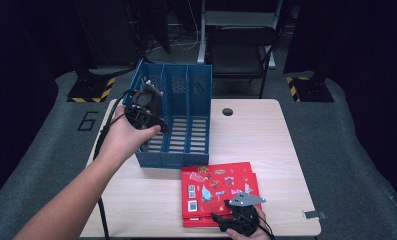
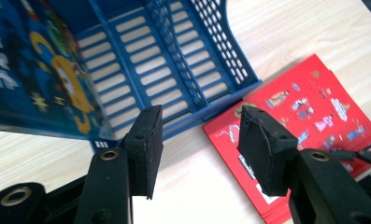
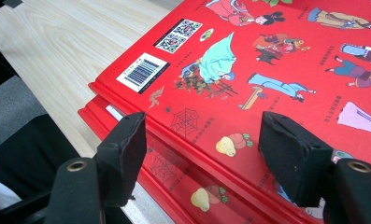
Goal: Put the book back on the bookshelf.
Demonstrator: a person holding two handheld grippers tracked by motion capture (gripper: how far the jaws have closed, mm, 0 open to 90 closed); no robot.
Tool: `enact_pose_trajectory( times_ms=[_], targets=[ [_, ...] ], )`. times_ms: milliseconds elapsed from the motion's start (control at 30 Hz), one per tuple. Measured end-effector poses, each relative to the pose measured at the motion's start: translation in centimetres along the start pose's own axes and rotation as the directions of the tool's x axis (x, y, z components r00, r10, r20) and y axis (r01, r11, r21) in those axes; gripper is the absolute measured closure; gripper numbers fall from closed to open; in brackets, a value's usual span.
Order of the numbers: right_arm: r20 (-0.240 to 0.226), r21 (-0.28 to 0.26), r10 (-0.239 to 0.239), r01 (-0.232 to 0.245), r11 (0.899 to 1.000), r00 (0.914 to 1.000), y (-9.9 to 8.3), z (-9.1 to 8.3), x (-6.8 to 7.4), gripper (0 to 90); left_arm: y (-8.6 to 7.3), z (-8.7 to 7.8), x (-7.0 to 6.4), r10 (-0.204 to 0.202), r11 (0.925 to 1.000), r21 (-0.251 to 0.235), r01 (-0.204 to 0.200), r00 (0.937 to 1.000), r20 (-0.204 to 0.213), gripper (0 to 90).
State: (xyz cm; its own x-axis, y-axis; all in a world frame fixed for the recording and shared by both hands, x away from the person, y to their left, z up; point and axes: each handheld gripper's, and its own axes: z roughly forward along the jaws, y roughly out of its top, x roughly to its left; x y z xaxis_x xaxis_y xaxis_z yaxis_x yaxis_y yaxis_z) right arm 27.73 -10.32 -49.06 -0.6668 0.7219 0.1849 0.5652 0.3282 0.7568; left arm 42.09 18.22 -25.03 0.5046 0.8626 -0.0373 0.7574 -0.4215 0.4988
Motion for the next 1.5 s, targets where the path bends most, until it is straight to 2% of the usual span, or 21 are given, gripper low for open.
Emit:
enact_pose_trajectory(
  times_ms=[100, 367, 533, 800, 867, 933, 1000, 1167, 1267, 1367, 1400, 1433, 1500],
  targets=[
    [0.001, -0.003, 0.003, -0.003, 1.0, 1.0, 0.0, 0.0, 0.0, 32.1, -0.7, 0.6, -0.6, 0.013, 0.9999, 0.006, -0.013, 0.9998, -0.013, 50.0],
    [0.005, -0.007, 0.002, -0.002, 1.0, 1.0, 0.0, 0.0, 0.0, 32.2, -2.7, 2.1, -1.3, 0.04, 0.9987, 0.032, -0.04, 0.9991, 0.016, 50.0],
    [0.009, 0.001, 0.001, -0.001, 1.0, 1.0, 0.0, 0.0, 0.1, 32.1, -4.0, 3.0, -1.3, 0.047, 0.9981, 0.038, -0.048, 0.9984, 0.031, 50.1],
    [0.009, -0.003, -0.005, 0.005, 1.0, 0.9999, 0.0, 0.0, 0.0, 32.3, -6.2, 5.0, -0.8, 0.021, 0.9997, 0.014, -0.022, 0.9981, 0.058, 50.5],
    [0.007, 0.002, 0.0, 0.0, 1.0, 1.0, 0.0, 0.0, 0.1, 32.3, -7.0, 5.7, -0.8, 0.019, 0.9995, 0.025, -0.021, 0.9974, 0.069, 50.7],
    [0.007, 0.004, -0.001, 0.001, 1.0, 1.0, 0.0, 0.0, 0.1, 32.3, -7.7, 6.4, -1.0, 0.013, 0.9995, 0.028, -0.015, 0.9961, 0.087, 50.8],
    [0.008, 0.006, -0.003, 0.003, 1.0, 1.0, 0.0, 0.0, 0.1, 32.4, -8.5, 7.1, -1.3, 0.016, 0.9995, 0.026, -0.018, 0.9964, 0.083, 51.0],
    [0.012, 0.003, -0.006, 0.006, 1.0, 0.9999, 0.0, 0.0, 0.1, 32.3, -10.1, 8.6, -1.6, 0.007, 0.9994, 0.032, -0.011, 0.9935, 0.113, 51.0],
    [0.012, 0.004, -0.007, 0.007, 1.0, 0.9999, 0.0, 0.0, 0.1, 32.4, -11.1, 9.5, -1.8, -0.005, 0.9998, 0.019, 0.003, 0.9951, 0.098, 50.4],
    [0.012, 0.005, -0.005, 0.005, 1.0, 0.9999, 0.0, 0.0, 0.1, 32.4, -12.0, 10.3, -2.2, 0.006, 0.9997, 0.023, -0.008, 0.9959, 0.091, 50.2],
    [0.01, 0.006, -0.005, 0.005, 1.0, 0.9999, 0.0, 0.0, 0.1, 32.4, -12.4, 10.5, -2.3, 0.008, 0.9998, 0.019, -0.01, 0.9955, 0.094, 50.2],
    [0.009, 0.006, -0.008, 0.007, 1.0, 0.9999, 0.0, 0.0, 0.1, 32.3, -12.7, 10.8, -2.6, -0.012, 0.9999, 0.004, 0.011, 0.9948, 0.102, 50.2],
    [0.008, 0.006, -0.005, 0.005, 1.0, 1.0, 0.0, 0.0, 0.1, 32.3, -13.3, 11.3, -2.9, -0.014, 0.9999, 0.003, 0.014, 0.9921, 0.124, 50.1]
  ],
)
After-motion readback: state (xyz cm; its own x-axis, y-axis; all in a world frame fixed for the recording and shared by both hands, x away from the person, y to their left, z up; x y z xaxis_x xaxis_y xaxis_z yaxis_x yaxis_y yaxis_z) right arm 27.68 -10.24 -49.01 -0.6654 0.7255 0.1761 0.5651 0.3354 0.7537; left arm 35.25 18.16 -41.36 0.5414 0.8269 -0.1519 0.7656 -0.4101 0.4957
